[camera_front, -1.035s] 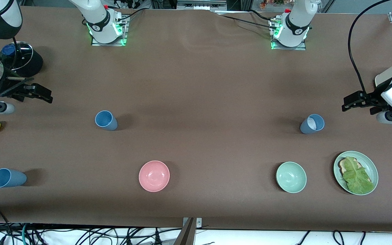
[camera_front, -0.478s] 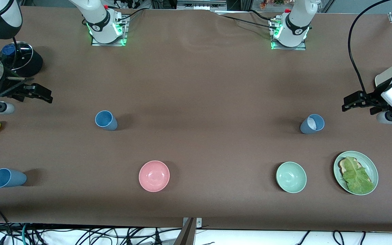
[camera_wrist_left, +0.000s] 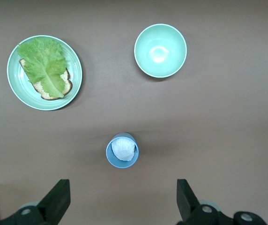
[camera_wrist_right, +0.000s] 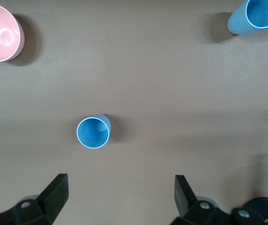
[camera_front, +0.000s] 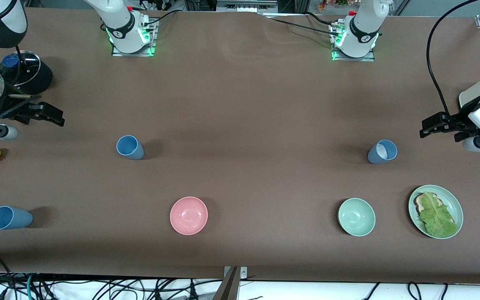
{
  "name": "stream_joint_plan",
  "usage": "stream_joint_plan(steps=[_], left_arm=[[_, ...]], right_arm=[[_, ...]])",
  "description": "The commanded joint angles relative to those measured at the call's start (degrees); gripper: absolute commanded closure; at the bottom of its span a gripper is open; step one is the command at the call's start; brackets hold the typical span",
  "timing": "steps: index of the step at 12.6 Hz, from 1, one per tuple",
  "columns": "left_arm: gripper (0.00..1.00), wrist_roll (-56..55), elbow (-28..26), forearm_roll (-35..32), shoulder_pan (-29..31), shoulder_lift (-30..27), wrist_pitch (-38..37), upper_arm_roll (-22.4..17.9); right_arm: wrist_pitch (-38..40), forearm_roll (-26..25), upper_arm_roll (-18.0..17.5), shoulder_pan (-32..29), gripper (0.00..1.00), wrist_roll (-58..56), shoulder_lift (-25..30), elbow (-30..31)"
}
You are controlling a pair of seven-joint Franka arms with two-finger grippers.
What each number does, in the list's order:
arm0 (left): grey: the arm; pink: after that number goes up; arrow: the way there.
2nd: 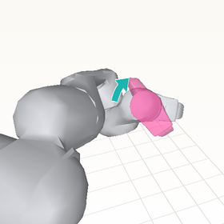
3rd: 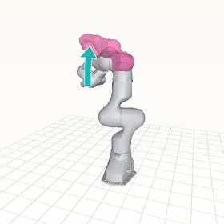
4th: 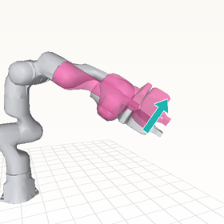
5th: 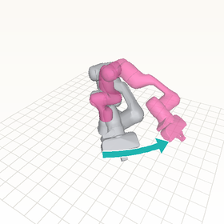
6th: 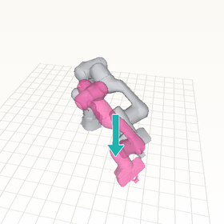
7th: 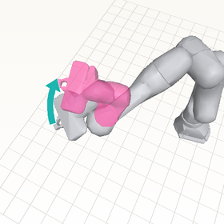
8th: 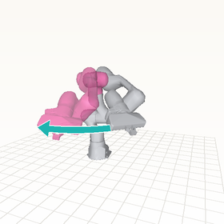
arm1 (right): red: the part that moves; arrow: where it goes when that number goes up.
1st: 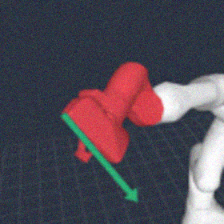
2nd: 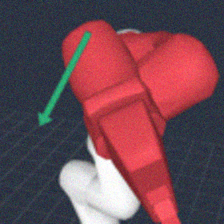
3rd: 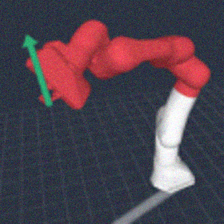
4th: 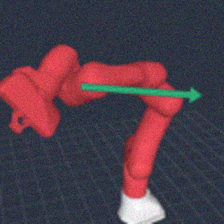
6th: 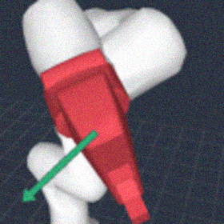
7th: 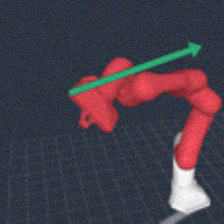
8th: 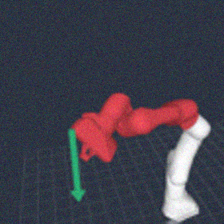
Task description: Stack blue cups with both arms
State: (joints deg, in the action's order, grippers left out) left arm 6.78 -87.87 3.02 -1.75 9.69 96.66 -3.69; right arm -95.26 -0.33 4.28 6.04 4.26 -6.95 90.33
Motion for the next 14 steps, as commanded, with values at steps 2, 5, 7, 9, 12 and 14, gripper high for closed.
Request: stream_joint_plan(steps=[2,5,7,9,12,14], left_arm=[[0.00,0.3,1.4,-1.4,0.3,0.9,-0.1,-0.3],[0.00,0.3,1.1,-3.0,0.2,1.1,1.7,-0.2],[0.00,0.3,1.0,-3.7,0.6,1.0,3.8,-0.1],[0.00,0.3,0.5,-3.7,0.5,1.4,5.1,-0.1],[0.00,0.3,0.9,-3.6,0.3,2.7,5.3,-0.1],[0.00,0.3,0.5,-3.7,0.2,3.8,8.7,-0.1]], right_arm=[[0.3,-0.6,-0.2,-0.2,0.00,0.7,-0.5,-1.2],[0.3,-0.6,-0.2,-0.2,0.00,0.7,-0.5,-1.2],[0.3,-0.6,-0.2,-0.2,0.00,0.6,-0.5,-1.2],[0.3,-0.7,-0.2,-0.2,0.00,0.7,-0.5,-1.2],[0.3,-0.7,0.0,-0.5,0.00,0.6,-0.5,-1.2],[-0.2,-0.6,0.2,-0.7,0.00,0.7,-0.5,-1.3]])
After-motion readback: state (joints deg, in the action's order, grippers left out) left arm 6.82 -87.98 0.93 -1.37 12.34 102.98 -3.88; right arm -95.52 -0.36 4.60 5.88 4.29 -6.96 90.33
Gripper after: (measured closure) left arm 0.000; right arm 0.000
